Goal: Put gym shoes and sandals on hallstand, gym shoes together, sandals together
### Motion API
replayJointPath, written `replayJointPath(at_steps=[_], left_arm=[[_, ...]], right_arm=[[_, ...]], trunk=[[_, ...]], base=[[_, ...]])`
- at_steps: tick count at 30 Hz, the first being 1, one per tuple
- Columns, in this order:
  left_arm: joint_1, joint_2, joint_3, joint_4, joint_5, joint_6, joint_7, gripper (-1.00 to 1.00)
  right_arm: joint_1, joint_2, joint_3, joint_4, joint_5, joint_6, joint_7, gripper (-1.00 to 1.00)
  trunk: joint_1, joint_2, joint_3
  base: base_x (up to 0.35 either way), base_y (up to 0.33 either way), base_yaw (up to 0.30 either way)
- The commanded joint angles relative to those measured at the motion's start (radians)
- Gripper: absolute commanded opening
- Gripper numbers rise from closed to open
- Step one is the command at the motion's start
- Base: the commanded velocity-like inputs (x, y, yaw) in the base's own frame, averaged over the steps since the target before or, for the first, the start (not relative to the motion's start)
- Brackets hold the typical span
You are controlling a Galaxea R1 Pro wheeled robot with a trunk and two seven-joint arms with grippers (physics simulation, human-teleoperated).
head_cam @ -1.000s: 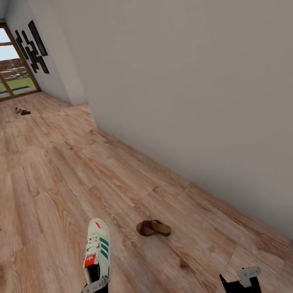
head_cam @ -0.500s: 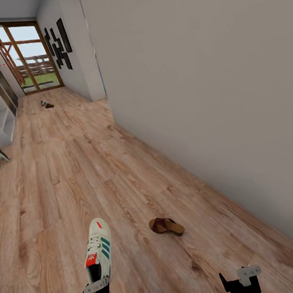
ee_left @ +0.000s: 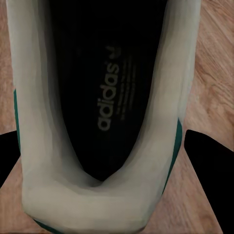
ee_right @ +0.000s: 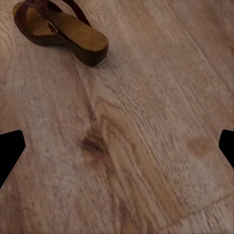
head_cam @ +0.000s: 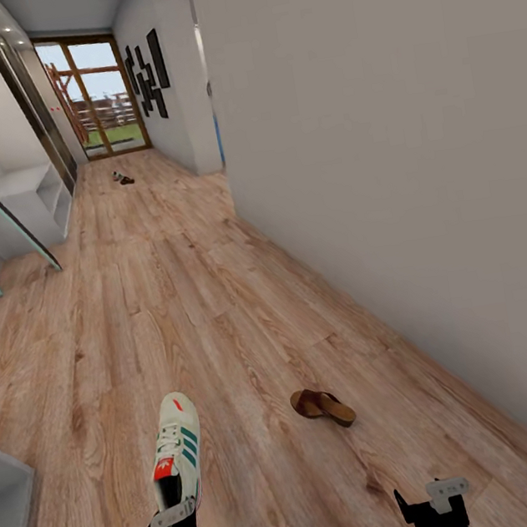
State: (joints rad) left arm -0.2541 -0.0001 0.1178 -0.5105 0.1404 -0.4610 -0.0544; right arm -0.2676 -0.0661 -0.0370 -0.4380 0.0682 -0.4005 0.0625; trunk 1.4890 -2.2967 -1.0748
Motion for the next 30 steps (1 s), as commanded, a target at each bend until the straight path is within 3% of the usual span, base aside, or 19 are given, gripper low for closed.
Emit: replayJointPath(at_steps=[1,21,30], left_arm=[[-0.001,0.000,0.000,0.000,0.010,-0.002,-0.004,-1.00],[-0.001,0.000,0.000,-0.001,0.009,-0.002,-0.005,-1.00],[-0.001,-0.001,-0.002,-0.002,0.008,-0.002,-0.005,-1.00]], right_arm=[[0.000,0.000,-0.004,0.000,0.007,-0.003,0.004,1.00],[0.000,0.000,-0.003,0.001,0.009,-0.003,0.004,1.00],[0.000,0.000,-0.004,0.001,0.009,-0.003,0.002,1.00]], trunk=[[0.000,0.000,-0.001],[0.000,0.000,-0.001],[0.000,0.000,-0.001]], base=[[0.000,0.000,0.068],[0.000,0.000,0.011],[0.000,-0.123,0.241]])
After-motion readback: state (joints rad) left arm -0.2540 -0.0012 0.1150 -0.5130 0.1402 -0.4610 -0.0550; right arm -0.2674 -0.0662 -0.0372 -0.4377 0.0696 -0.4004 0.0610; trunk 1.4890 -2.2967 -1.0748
